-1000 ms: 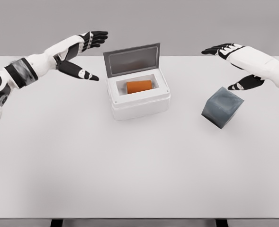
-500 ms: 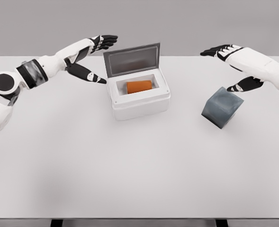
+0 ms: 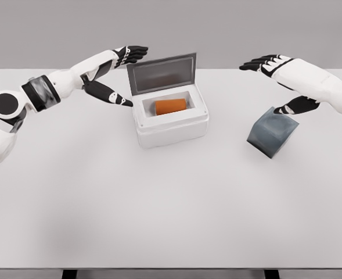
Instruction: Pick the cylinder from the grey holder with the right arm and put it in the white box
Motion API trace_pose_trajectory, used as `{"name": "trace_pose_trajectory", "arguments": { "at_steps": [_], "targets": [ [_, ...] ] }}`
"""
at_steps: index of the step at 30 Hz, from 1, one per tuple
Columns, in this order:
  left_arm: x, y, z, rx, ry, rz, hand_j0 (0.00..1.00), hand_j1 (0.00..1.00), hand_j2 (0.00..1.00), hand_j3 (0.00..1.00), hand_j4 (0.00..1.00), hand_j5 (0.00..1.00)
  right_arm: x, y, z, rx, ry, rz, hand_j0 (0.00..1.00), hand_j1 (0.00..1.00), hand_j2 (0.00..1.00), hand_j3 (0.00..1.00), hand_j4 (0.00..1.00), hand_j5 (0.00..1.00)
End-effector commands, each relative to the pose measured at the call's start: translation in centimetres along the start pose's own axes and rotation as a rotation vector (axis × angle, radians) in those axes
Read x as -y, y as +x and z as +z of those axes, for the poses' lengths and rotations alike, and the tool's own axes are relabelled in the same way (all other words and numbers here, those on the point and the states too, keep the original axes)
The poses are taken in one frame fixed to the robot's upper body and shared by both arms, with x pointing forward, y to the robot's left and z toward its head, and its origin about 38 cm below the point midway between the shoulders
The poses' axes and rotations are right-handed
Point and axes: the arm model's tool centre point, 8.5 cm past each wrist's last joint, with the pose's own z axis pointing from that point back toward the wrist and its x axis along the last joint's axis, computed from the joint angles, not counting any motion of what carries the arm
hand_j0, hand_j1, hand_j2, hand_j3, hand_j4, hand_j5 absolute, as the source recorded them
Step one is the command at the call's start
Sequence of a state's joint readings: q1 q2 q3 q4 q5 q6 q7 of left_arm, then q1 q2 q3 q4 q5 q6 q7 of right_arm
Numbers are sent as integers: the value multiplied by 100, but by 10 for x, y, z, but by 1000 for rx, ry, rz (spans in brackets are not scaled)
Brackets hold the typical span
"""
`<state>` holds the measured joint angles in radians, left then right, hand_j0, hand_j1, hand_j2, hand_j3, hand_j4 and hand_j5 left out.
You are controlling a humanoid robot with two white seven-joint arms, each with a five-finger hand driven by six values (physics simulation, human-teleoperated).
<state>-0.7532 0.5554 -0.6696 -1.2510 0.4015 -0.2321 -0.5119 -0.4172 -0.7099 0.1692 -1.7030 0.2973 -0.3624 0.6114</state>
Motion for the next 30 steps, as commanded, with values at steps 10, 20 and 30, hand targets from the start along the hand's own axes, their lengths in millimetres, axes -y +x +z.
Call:
{"name": "trace_pose_trajectory", "arguments": {
  "at_steps": [10, 20, 30],
  "targets": [
    [8, 24, -2, 66, -32, -35, 100, 100, 100, 100, 100, 100, 4, -2, 5, -17, 4, 6, 100, 100, 100, 100, 100, 100],
    [-19, 35, 16, 60, 21, -77, 100, 100, 100, 100, 100, 100, 4, -2, 5, -14, 3, 3, 100, 100, 100, 100, 100, 100],
    [-24, -14, 24, -64, 68, 6, 100, 100, 100, 100, 100, 100, 4, -2, 6, -16, 6, 4, 100, 100, 100, 100, 100, 100]
  ]
}}
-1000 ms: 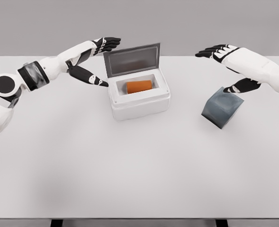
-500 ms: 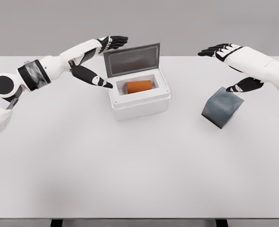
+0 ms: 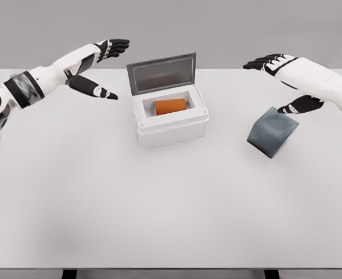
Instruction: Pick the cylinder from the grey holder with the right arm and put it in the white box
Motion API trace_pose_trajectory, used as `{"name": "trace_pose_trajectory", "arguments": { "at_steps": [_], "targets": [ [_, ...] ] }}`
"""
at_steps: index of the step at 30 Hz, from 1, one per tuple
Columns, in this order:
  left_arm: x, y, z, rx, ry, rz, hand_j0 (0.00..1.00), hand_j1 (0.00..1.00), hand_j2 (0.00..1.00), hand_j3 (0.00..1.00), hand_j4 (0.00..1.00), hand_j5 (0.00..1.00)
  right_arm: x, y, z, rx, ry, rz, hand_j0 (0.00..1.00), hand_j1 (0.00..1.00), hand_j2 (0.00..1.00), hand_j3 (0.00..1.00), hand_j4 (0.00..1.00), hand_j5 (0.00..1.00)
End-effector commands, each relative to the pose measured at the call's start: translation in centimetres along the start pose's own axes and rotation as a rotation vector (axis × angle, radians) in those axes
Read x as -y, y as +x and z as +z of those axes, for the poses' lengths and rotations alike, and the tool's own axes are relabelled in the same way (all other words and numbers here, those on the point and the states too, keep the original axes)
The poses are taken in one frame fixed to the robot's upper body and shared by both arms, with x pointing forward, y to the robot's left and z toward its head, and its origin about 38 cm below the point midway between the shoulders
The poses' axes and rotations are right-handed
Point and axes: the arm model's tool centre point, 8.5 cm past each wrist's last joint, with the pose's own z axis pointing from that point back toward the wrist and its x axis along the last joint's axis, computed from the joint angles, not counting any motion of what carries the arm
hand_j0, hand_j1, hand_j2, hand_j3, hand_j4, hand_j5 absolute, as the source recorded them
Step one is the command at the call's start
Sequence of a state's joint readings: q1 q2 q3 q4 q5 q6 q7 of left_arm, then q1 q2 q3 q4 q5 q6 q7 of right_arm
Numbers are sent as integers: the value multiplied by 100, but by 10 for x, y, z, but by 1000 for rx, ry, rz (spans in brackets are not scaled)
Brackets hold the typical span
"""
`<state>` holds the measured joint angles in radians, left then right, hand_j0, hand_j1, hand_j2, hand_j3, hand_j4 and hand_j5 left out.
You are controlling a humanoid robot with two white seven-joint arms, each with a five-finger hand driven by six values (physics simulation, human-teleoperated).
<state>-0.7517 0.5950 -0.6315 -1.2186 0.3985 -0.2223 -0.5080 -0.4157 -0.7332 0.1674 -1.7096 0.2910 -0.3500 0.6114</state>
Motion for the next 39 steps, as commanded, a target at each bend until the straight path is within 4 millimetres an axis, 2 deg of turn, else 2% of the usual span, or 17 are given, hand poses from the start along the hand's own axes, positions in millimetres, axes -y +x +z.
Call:
{"name": "trace_pose_trajectory", "arguments": {
  "at_steps": [1, 3, 5, 15, 20, 26, 27, 28, 31, 34, 36, 38, 39],
  "targets": [
    [0, -4, 0, -8, 4, 12, 100, 100, 100, 100, 100, 100, 0, 0, 0, -1, -1, -4, 100, 100, 100, 100, 100, 100],
    [2, -5, -1, -8, 1, 17, 100, 100, 100, 100, 100, 100, 0, 0, 0, 0, 0, -4, 100, 100, 100, 100, 100, 100],
    [10, -2, -10, 14, -10, 30, 100, 100, 100, 100, 100, 100, 0, -1, 1, -1, 0, -5, 100, 100, 100, 100, 100, 100],
    [24, -3, -14, 18, -50, 25, 100, 100, 100, 100, 100, 100, 0, 0, 0, 0, 0, -4, 100, 100, 100, 100, 100, 100],
    [30, 15, -18, 70, -73, 2, 100, 100, 100, 100, 100, 100, 0, 0, 0, 0, 0, -4, 100, 100, 100, 100, 100, 100],
    [37, 25, -17, 102, -90, -8, 100, 100, 100, 100, 100, 100, 1, 0, 1, -1, -2, -1, 100, 100, 100, 100, 100, 100],
    [36, 34, -15, 124, -97, -17, 100, 100, 100, 100, 100, 100, 0, 0, 1, -1, -2, -3, 100, 100, 100, 100, 100, 100],
    [29, 37, 3, 119, -96, -23, 100, 100, 100, 100, 100, 100, 0, 0, 0, 0, 0, -4, 100, 100, 100, 100, 100, 100],
    [14, 55, 36, 129, -103, -48, 100, 100, 100, 100, 100, 100, 0, -1, 1, -1, 0, -5, 100, 100, 100, 100, 100, 100],
    [17, 67, 65, 244, -129, -155, 100, 100, 100, 100, 100, 100, 0, 0, 1, -1, 0, -5, 100, 100, 100, 100, 100, 100],
    [8, 72, 101, 311, -142, -271, 100, 100, 100, 100, 100, 100, -1, -1, 1, -1, 2, -4, 100, 100, 100, 100, 100, 100],
    [0, 58, 132, 197, -160, -293, 100, 100, 100, 100, 100, 100, 0, -1, 1, -1, 0, -5, 100, 100, 100, 100, 100, 100],
    [5, 48, 143, 146, -186, -304, 100, 100, 100, 100, 100, 100, 0, -1, 1, -2, 0, -6, 100, 100, 100, 100, 100, 100]
  ]
}}
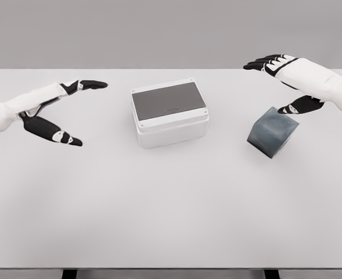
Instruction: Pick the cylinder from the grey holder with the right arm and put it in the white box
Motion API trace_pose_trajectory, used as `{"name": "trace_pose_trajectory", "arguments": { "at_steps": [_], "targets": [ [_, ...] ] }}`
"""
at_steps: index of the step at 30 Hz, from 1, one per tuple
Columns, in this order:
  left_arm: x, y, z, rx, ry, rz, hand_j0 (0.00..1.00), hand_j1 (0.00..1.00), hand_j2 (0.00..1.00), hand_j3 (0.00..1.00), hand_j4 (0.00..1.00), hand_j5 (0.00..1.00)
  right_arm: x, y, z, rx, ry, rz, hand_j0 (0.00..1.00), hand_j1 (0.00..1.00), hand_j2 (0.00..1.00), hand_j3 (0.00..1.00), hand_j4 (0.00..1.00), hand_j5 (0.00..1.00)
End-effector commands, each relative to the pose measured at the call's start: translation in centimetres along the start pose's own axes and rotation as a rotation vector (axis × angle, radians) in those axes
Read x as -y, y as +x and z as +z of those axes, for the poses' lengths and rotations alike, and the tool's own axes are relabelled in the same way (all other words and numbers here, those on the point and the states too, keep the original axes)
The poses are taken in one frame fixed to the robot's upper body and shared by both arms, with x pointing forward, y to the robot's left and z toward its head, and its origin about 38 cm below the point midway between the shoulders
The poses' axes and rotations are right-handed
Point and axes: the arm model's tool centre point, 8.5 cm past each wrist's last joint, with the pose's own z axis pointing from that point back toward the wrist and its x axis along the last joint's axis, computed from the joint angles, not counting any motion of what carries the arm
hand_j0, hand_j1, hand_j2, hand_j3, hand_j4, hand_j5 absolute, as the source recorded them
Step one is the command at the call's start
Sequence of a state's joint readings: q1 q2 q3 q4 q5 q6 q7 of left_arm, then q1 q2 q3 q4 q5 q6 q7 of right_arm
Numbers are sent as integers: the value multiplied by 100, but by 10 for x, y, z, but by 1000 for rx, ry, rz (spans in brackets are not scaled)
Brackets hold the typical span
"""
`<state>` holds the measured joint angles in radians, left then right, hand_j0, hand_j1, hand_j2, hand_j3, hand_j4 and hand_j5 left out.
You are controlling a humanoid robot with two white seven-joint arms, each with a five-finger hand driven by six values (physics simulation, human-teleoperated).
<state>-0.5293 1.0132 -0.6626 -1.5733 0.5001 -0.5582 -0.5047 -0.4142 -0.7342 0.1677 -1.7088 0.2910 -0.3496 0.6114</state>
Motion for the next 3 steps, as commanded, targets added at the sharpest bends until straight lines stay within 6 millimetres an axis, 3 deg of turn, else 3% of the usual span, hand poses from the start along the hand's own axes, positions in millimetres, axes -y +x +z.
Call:
{"name": "trace_pose_trajectory", "arguments": {
  "at_steps": [1, 3],
  "targets": [
    [-14, 9, 27, -39, -30, -86, 100, 100, 100, 100, 100, 100, 0, 0, 0, -1, -2, -4, 100, 100, 100, 100, 100, 100],
    [-10, 6, 30, -51, -37, -78, 100, 100, 100, 100, 100, 100, 0, 0, 0, -1, -2, -4, 100, 100, 100, 100, 100, 100]
  ]
}}
